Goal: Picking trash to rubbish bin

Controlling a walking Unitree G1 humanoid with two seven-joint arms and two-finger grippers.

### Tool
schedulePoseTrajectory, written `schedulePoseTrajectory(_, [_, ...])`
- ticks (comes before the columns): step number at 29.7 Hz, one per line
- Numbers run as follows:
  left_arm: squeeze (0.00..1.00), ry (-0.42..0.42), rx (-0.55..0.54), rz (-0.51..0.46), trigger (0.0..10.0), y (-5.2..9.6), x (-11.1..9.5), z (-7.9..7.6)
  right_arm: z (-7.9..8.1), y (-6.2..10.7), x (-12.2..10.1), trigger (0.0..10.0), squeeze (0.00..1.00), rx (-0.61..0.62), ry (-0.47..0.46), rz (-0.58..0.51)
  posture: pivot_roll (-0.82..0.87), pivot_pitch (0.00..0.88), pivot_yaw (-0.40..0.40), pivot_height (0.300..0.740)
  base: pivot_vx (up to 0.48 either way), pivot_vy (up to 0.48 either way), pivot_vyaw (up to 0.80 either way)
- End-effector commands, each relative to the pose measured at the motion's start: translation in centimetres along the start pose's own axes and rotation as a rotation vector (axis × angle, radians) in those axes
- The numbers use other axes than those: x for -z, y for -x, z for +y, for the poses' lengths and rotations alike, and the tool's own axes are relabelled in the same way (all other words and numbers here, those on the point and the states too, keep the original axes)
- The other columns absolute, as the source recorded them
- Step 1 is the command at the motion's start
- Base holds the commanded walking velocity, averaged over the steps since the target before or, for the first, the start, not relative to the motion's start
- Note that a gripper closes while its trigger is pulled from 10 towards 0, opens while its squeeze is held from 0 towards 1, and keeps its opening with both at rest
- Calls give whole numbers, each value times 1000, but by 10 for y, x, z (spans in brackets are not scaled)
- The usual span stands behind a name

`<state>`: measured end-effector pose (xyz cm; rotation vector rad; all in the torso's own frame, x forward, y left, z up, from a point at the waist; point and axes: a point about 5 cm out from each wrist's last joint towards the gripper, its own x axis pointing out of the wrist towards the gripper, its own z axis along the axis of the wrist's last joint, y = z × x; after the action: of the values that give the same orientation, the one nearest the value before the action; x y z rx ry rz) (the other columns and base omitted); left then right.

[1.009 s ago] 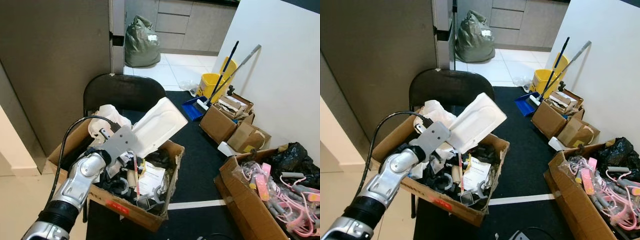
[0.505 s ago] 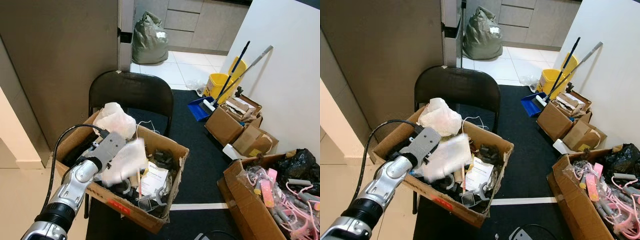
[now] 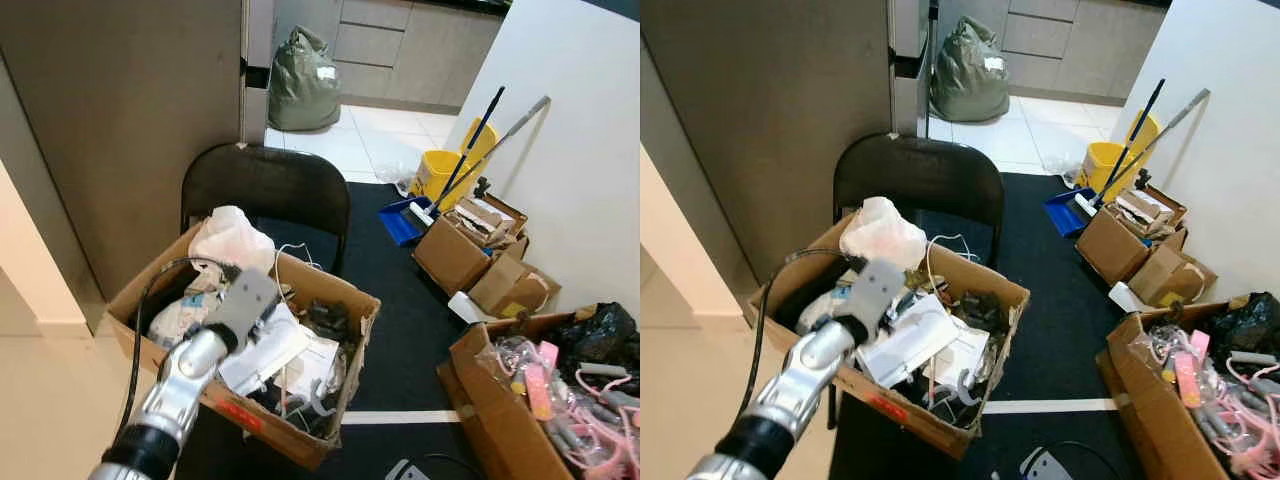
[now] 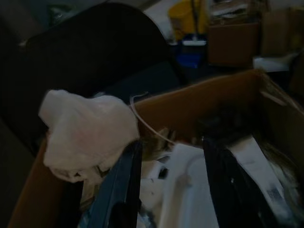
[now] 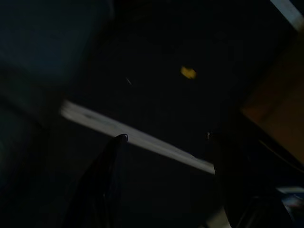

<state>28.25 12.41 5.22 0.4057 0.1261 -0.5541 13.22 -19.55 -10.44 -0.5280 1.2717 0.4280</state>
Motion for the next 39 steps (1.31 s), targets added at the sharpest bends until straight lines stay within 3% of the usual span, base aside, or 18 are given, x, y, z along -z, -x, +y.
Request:
schedulePoseTrajectory(1, [0,-23,31,8,10000,2,2,-5,1,0,-3,10000,0,4,-26,-10,230,0,-10,740,0,0,0])
schedulePoseTrajectory(5, [0,-76,78,65,10000,17,15,-4,20,-3,-16,10000,0,-23,-67,-39,242,0,62,740,0,0,0])
schedulePoseTrajectory(13, [0,-93,68,78,10000,17,16,7,36,-5,-17,10000,0,-47,-100,-40,236,0,86,740,0,0,0])
schedulePoseTrajectory(27, [0,-49,45,79,10000,10,19,-9,9,-2,-6,10000,0,19,-77,-15,228,0,23,740,-256,0,0])
schedulePoseTrajectory(35, [0,-41,18,95,10000,12,25,-8,4,-1,-7,10000,0,22,-60,-19,235,0,-17,740,-431,0,0])
schedulePoseTrajectory(39, [0,-44,7,143,10000,18,38,-4,5,-1,-7,10000,0,16,-68,-19,226,0,-17,740,-480,0,0])
